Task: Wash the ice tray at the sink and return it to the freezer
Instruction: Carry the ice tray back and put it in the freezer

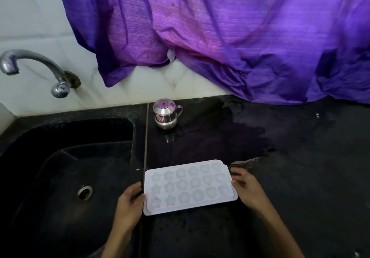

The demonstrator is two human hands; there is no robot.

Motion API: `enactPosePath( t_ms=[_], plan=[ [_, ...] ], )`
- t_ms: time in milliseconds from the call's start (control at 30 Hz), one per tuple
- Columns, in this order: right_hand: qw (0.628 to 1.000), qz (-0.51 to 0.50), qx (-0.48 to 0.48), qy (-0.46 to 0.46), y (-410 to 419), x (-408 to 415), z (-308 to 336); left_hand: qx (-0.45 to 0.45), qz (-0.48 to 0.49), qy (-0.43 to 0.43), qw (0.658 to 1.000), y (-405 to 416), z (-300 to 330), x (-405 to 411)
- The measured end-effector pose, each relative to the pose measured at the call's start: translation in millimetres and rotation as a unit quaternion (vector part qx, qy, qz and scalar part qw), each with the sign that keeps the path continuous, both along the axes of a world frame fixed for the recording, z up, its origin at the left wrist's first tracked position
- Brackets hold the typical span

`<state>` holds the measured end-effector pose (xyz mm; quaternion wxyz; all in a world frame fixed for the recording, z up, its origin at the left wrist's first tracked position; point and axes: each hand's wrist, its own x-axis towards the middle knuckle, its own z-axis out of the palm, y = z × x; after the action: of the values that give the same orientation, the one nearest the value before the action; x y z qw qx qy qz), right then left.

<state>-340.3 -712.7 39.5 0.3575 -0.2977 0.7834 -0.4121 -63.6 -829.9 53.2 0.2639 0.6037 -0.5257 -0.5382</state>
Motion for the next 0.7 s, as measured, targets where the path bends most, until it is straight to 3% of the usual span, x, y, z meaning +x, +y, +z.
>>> enactPosePath(
  t_ms=[700],
  plan=[
    [1.0, -0.02, -0.002, -0.02, 11, 11, 12, 0.078, 0.025, 0.029, 0.996, 7, 5, 3]
  ],
)
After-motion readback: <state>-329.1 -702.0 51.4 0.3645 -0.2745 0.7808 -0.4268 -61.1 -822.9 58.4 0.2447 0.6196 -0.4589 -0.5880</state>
